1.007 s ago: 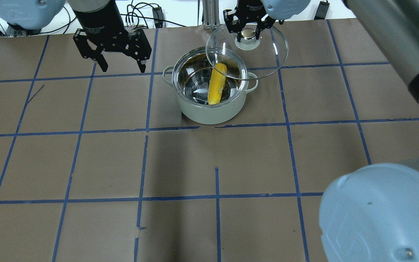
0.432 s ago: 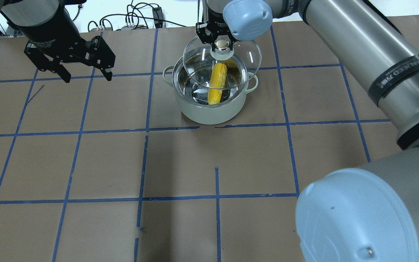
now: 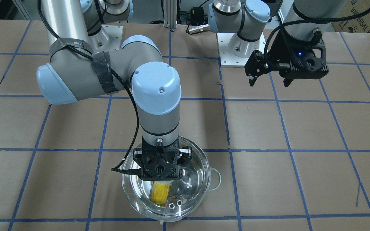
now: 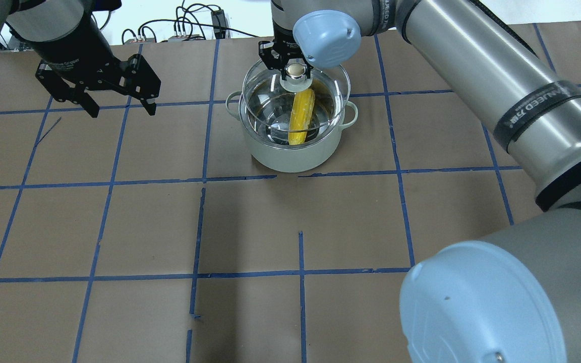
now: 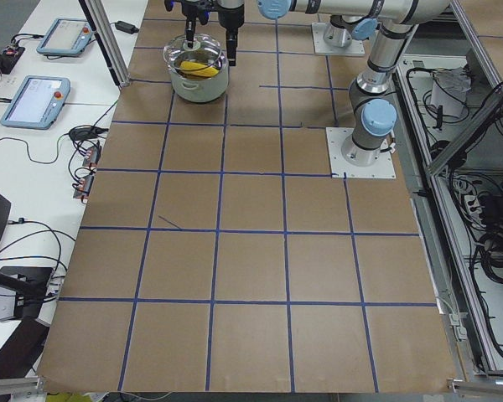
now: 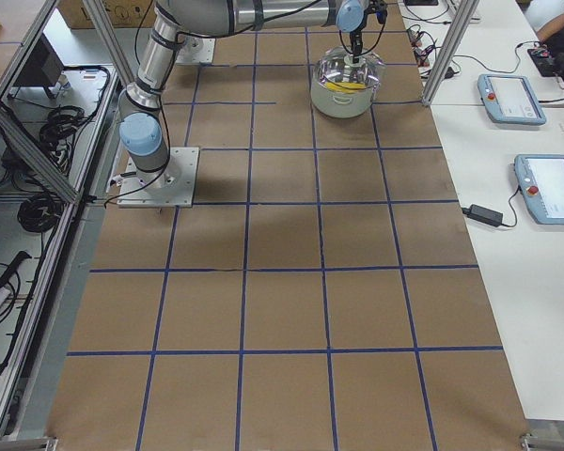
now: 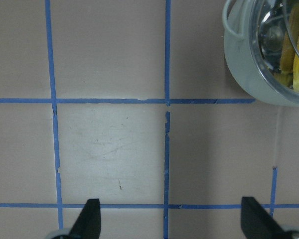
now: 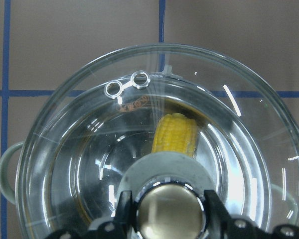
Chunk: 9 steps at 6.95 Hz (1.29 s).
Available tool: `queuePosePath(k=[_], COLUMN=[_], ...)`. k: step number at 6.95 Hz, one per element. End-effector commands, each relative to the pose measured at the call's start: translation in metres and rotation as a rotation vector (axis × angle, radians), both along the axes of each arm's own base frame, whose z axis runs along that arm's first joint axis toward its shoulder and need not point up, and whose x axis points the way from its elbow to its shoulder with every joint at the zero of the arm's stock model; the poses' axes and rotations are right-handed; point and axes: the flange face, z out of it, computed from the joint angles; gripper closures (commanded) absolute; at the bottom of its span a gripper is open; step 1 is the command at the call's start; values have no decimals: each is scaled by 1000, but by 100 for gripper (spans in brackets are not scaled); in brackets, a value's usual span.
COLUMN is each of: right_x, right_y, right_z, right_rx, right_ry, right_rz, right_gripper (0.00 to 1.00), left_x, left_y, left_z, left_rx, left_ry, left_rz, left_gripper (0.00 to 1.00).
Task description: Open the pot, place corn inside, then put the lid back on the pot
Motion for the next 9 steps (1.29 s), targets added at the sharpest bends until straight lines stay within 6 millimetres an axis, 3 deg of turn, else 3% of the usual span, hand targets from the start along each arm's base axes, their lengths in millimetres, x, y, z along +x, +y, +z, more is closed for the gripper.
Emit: queuePosePath(k=[1,5,9], right_x=[7,19,18], right_y=[3,8,5], right_z=[-8,-14,-27], right_rx=[10,14,28], right_ry=[3,1,33], right_rz=[5,-4,-17], right_gripper=[94,94,94], left_x=[7,7,7], left_y=[-6,-3,-2], left_z=[4,-4,-5], left_rx=[-5,10,12], left_ry=[-3,-4,-3], left_rz=[-55,-55,-55], left_gripper=[0,0,0])
